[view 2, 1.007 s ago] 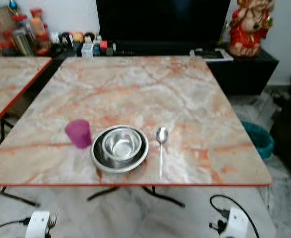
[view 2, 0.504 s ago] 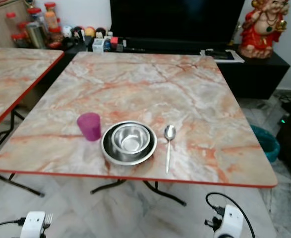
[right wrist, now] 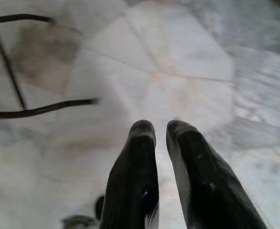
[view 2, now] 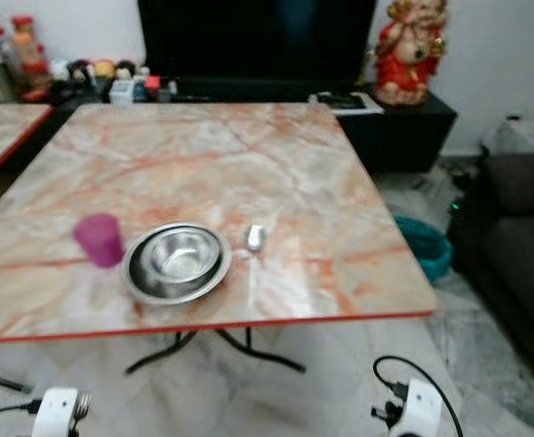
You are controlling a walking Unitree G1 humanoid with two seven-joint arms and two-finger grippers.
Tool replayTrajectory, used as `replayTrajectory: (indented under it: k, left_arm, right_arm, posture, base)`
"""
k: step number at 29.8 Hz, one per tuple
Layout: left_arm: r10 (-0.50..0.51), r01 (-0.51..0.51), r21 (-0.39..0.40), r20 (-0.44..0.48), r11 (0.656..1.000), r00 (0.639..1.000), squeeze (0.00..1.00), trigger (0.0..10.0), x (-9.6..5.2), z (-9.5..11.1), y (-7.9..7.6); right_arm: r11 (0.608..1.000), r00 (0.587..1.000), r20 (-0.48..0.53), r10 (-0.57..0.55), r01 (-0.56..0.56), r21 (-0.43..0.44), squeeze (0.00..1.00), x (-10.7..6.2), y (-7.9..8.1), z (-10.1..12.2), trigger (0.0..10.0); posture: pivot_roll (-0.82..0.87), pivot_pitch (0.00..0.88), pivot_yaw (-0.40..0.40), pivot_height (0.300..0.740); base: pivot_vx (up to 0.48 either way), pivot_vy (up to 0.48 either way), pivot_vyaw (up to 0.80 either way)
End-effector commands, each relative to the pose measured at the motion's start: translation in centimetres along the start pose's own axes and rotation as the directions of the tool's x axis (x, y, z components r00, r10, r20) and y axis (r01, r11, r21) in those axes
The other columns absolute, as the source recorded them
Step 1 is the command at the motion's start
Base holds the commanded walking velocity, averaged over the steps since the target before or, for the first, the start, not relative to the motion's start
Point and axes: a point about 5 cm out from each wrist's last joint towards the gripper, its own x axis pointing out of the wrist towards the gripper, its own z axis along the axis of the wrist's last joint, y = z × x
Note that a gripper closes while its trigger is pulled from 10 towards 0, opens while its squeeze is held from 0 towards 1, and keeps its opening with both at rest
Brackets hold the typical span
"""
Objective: Setting the table
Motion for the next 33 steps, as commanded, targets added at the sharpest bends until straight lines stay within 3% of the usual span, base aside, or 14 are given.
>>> replayTrajectory:
  k: [1, 16, 27, 33]
  left_arm:
    - [0.024, -0.023, 0.029, -0.012, 0.999, 1.0, 0.0, 10.0, -0.11, -0.17, 0.94]
    - [0.025, -0.025, 0.026, -0.01, 0.999, 1.0, 0.0, 10.0, -0.07, 0.01, 0.96]
    - [0.026, -0.026, 0.027, -0.008, 0.999, 1.0, 0.0, 10.0, -0.07, 0.08, 1.0]
    - [0.027, -0.027, 0.03, -0.006, 0.999, 1.0, 0.0, 10.0, -0.06, 0.16, 1.03]
  right_arm:
    - [1.0, 1.0, 0.02, 0.014, -0.014, 0.006, 0.0, 0.23, 0.6, 0.6, 10.0]
    - [0.999, 0.999, 0.032, 0.024, -0.023, -0.033, 0.0, 0.29, 0.71, 0.94, 10.0]
    - [0.999, 0.999, 0.029, 0.023, -0.022, -0.03, 0.0, 0.31, 0.77, 0.92, 10.0]
    - [1.0, 1.0, 0.027, 0.014, -0.013, -0.007, 0.0, 0.33, 0.83, 0.87, 10.0]
  posture:
    - [0.05, 0.037, -0.037, 0.74]
    - [0.05, 0.047, -0.036, 0.74]
    - [0.05, 0.048, -0.034, 0.74]
    - [0.05, 0.045, -0.032, 0.74]
  base:
    - [0.0, -0.315, 0.0]
    - [0.0, -0.307, 0.0]
    - [0.0, -0.296, 0.76]
    - [0.0, -0.289, 0.0]
